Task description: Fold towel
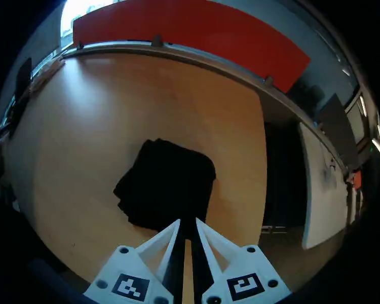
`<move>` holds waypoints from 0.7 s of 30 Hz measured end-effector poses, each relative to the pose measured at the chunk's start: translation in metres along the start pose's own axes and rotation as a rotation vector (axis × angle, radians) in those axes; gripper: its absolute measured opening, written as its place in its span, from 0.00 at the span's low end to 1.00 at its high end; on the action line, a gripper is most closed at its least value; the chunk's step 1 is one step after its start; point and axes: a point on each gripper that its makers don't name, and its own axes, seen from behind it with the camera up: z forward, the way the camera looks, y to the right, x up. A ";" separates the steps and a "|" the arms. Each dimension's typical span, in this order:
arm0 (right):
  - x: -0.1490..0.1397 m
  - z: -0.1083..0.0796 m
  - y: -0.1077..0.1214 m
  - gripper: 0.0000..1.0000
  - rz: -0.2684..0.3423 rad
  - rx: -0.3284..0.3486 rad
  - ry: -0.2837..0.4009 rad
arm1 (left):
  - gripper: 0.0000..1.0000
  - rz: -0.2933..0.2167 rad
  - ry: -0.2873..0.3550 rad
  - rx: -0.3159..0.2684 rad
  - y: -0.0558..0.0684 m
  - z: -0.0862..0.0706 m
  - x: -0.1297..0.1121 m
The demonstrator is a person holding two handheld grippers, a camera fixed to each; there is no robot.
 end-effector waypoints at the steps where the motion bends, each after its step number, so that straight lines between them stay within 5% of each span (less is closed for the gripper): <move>1: -0.003 0.001 0.001 0.06 0.002 -0.002 -0.006 | 0.96 0.001 -0.001 0.000 0.000 0.000 0.000; 21: -0.036 0.019 0.010 0.06 0.034 -0.020 -0.098 | 0.96 0.005 -0.009 0.006 -0.002 -0.001 -0.002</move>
